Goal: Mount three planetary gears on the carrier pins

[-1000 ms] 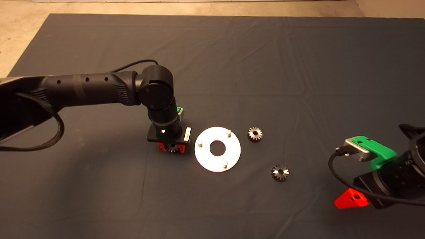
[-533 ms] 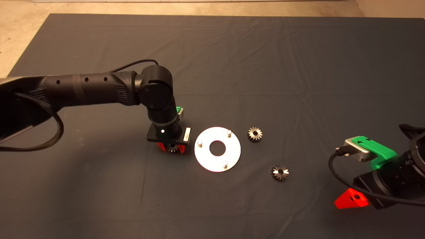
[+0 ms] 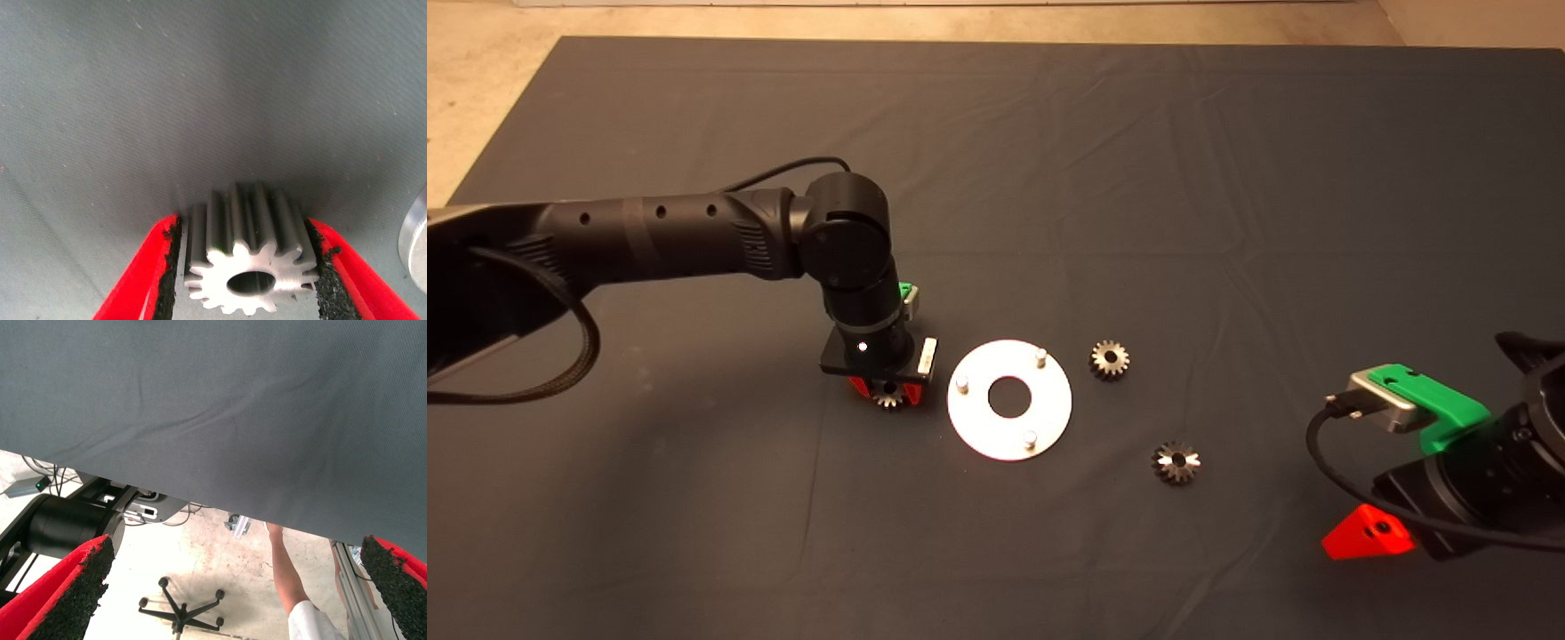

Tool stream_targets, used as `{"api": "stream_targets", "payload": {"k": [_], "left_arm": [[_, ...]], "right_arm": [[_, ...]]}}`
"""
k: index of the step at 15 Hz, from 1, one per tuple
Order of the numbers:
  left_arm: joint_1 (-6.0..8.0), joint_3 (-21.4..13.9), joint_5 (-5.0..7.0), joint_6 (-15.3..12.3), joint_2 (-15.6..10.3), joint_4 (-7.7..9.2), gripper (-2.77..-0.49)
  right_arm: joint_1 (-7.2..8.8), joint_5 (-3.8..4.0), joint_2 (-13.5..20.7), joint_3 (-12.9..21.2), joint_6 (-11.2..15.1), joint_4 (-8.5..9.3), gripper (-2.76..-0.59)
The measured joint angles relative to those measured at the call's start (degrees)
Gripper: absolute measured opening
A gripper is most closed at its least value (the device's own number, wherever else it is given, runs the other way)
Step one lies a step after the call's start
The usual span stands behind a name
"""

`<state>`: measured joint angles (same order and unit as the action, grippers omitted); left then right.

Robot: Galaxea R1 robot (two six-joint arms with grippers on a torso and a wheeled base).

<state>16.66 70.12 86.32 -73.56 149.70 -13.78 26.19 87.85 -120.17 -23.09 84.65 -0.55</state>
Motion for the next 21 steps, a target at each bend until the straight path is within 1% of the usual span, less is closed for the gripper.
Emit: {"api": "stream_targets", "payload": {"k": [1, 2, 3, 11, 12, 21], "left_arm": [[0.0, 0.0, 0.0, 0.0, 0.0, 0.0, -2.04], [0.0, 0.0, 0.0, 0.0, 0.1, 0.0, -2.13], [0.0, 0.0, 0.09, 0.0, 0.2, 0.0, -2.15], [0.0, -0.5, 0.23, 0.0, -0.1, -0.05, -2.24], [0.0, -0.5, 0.26, 0.0, -0.1, -0.05, -2.28], [0.0, -0.6, 0.41, -0.1, -0.2, -0.02, -2.29]], "right_arm": [[0.0, -0.02, 0.0, 0.0, 0.0, 0.0, -0.61], [0.0, -0.02, 0.0, 0.0, 0.0, 0.0, -0.61], [0.0, 0.0, -0.2, 0.0, 0.0, 0.0, -0.61], [0.0, -0.02, -0.4, 0.0, 0.0, 0.02, -0.6], [0.0, -0.02, -0.4, 0.0, 0.0, 0.02, -0.61], [0.0, 0.0, -0.5, 0.0, 0.0, 0.02, -0.61]]}}
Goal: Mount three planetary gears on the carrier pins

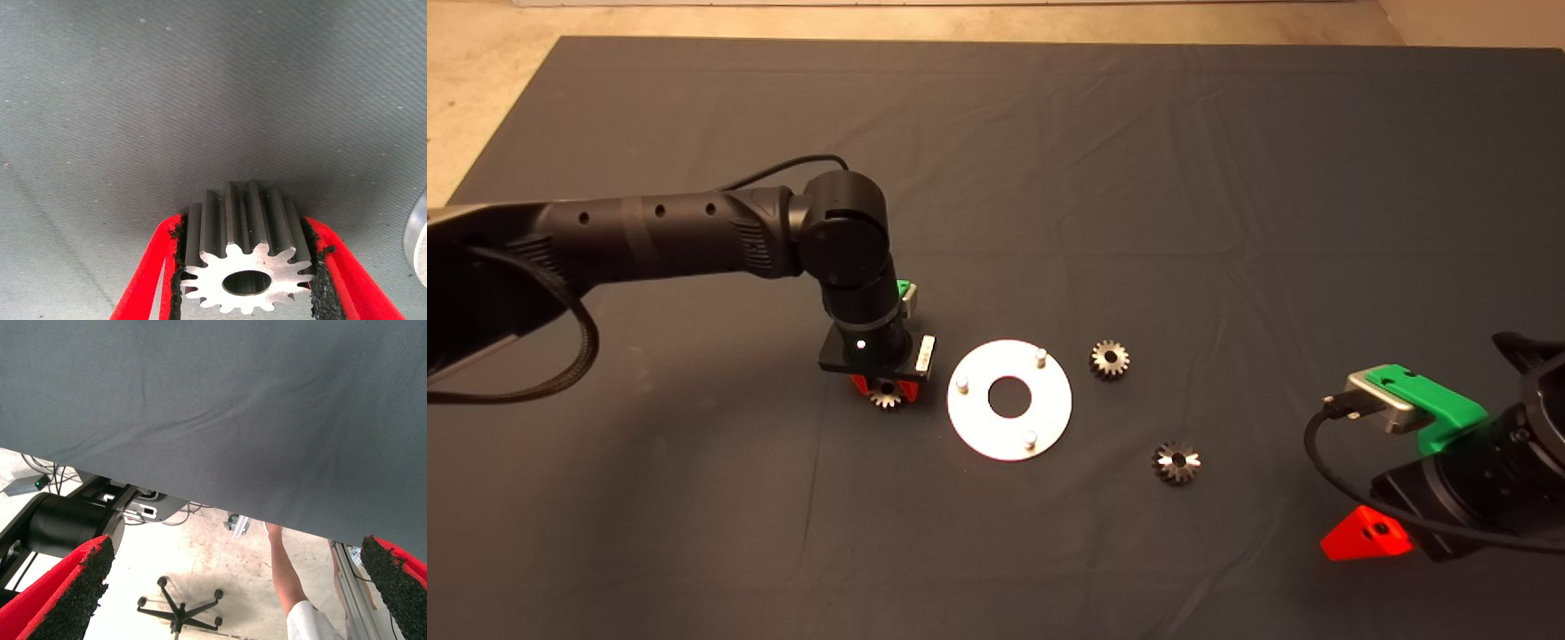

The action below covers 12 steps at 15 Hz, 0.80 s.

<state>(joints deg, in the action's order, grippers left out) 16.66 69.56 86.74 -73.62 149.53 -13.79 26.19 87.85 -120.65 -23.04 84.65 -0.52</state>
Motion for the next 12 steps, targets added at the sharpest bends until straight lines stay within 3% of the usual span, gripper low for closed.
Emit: {"api": "stream_targets", "payload": {"k": [4, 7, 10, 12], "left_arm": [[0.48, 0.0, 0.33, 0.0, 0.2, 0.96, -2.29], [3.35, 0.0, 0.3, 0.0, 0.4, 2.78, -2.3], [3.84, -0.1, 0.34, -0.7, 1.9, 3.46, -2.3], [5.33, -0.1, 0.34, -2.2, 3.3, 3.54, -2.3]], "right_arm": [[0.0, 0.0, 0.0, 0.0, 0.0, 0.0, -0.61], [0.0, -0.04, -0.3, 0.0, 0.0, 0.01, -0.61], [-0.23, -0.01, -0.9, 0.0, 0.0, 0.06, -0.61], [-0.33, -0.09, -1.1, 0.0, 0.0, 0.11, -0.6]]}}
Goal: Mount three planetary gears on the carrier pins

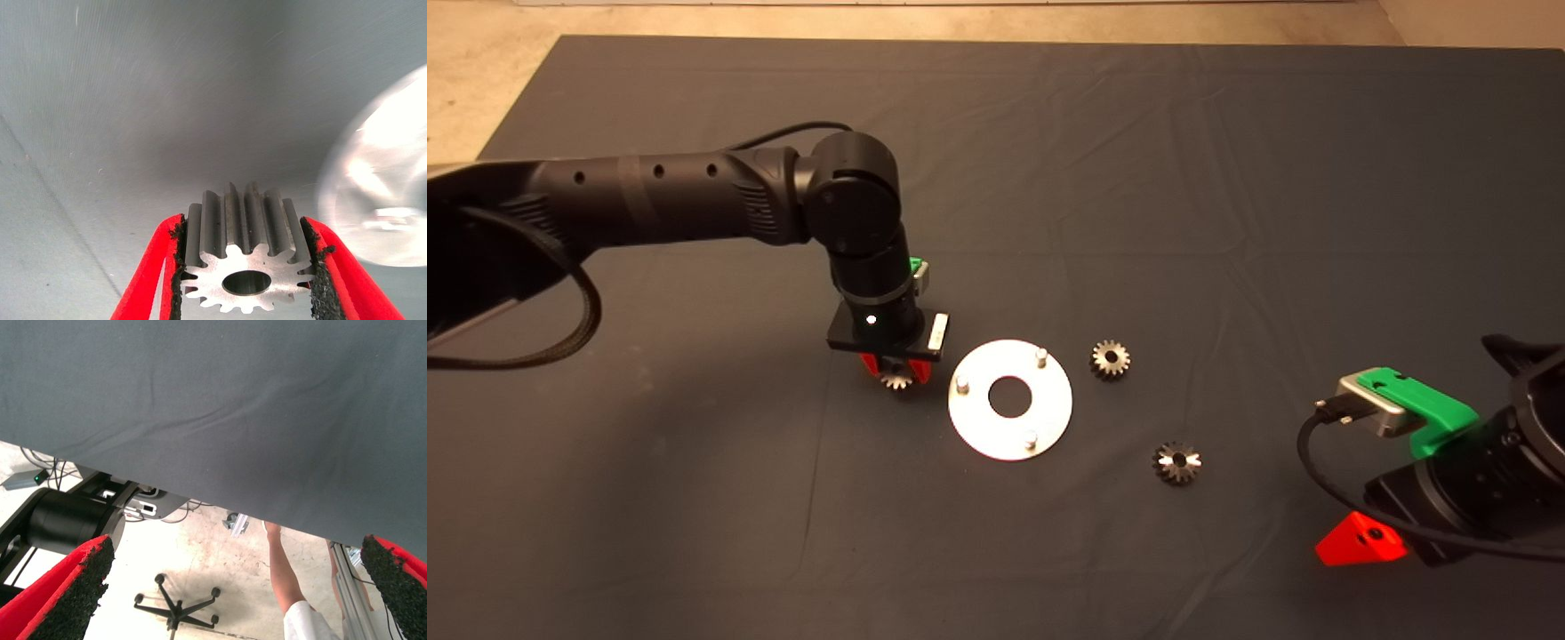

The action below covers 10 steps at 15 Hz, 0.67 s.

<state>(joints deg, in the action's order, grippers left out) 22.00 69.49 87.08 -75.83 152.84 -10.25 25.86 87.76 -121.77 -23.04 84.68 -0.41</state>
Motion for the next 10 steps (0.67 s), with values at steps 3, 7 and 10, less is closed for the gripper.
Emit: {"api": "stream_targets", "payload": {"k": [3, 7, 10], "left_arm": [[1.72, 0.0, -0.04, -1.6, 2.1, 0.34, -2.3], [1.68, -0.1, -0.01, -3.5, 3.5, 1.27, -2.3], [1.68, -0.1, 0.07, -5.1, 3.7, 1.28, -2.3]], "right_arm": [[0.02, 0.06, 0.0, 0.0, 0.0, 0.0, -0.61], [0.0, 0.06, -0.1, 0.0, 0.0, 0.0, -0.61], [0.01, 0.06, -0.1, 0.0, 0.0, 0.0, -0.61]]}}
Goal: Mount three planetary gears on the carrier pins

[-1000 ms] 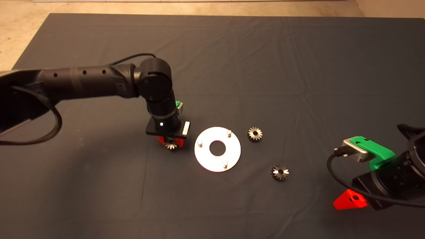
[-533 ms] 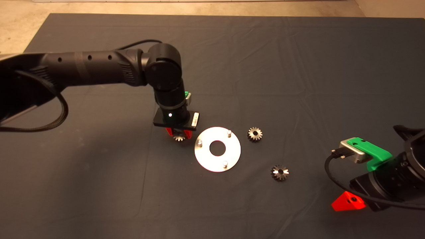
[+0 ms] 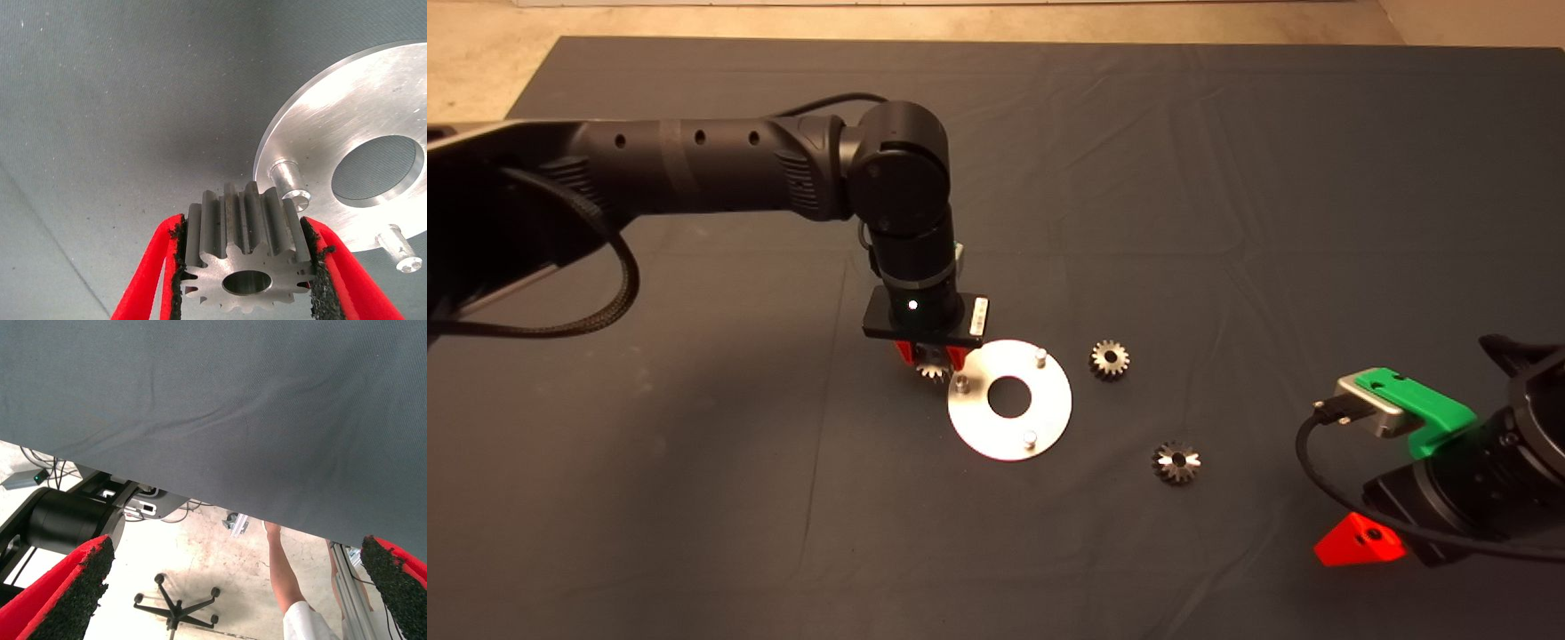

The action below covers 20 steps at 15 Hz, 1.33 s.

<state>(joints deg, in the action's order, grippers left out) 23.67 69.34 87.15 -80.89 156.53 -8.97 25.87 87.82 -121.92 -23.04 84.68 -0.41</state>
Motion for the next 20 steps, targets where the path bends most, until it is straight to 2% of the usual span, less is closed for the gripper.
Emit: {"api": "stream_targets", "payload": {"k": [5, 9, 14, 20], "left_arm": [[0.0, 0.0, 0.0, -1.6, 1.8, 0.0, -2.3], [-0.02, 0.0, 0.02, -2.4, 1.9, 0.0, -2.3], [-1.58, 0.9, 0.04, -2.6, 2.0, 0.0, -2.3], [-2.26, 1.4, 0.02, -2.7, 2.1, 0.0, -2.3]], "right_arm": [[0.01, 0.0, 0.0, 0.0, 0.0, 0.0, -0.6], [0.01, 0.0, 0.0, 0.0, 0.0, 0.0, -0.61], [0.01, 0.0, 0.0, 0.0, 0.0, 0.0, -0.61], [0.01, 0.0, 0.0, 0.0, 0.0, 0.0, -0.61]]}}
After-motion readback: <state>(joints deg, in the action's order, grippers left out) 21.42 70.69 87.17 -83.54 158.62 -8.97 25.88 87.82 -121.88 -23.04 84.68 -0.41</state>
